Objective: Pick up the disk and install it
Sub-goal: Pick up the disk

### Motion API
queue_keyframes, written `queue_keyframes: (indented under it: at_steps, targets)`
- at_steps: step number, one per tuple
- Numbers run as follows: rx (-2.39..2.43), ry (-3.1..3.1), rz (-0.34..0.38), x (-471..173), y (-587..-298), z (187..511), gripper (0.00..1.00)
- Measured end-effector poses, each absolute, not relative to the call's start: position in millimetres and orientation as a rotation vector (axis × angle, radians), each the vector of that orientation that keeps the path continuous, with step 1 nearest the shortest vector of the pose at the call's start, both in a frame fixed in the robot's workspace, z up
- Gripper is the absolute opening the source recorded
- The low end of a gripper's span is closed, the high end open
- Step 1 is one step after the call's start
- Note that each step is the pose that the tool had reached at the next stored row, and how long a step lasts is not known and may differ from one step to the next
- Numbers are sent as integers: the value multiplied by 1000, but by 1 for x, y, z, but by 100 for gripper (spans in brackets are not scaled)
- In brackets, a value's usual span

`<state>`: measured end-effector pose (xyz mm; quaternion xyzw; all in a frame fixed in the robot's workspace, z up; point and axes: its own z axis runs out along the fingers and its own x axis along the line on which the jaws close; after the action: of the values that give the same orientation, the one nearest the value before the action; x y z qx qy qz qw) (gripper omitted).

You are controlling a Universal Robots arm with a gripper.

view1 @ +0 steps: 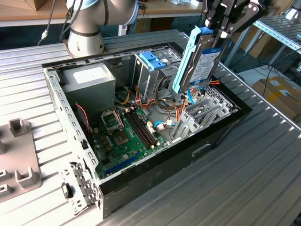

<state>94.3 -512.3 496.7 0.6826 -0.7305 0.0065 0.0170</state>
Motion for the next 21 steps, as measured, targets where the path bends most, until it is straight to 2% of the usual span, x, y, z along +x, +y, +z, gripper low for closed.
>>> queue_keyframes:
  at_steps: [10,21]
  targets:
    - [2116,-2266,32,94,-542,497,35]
    - [2116,-2266,32,113,-543,495,35]
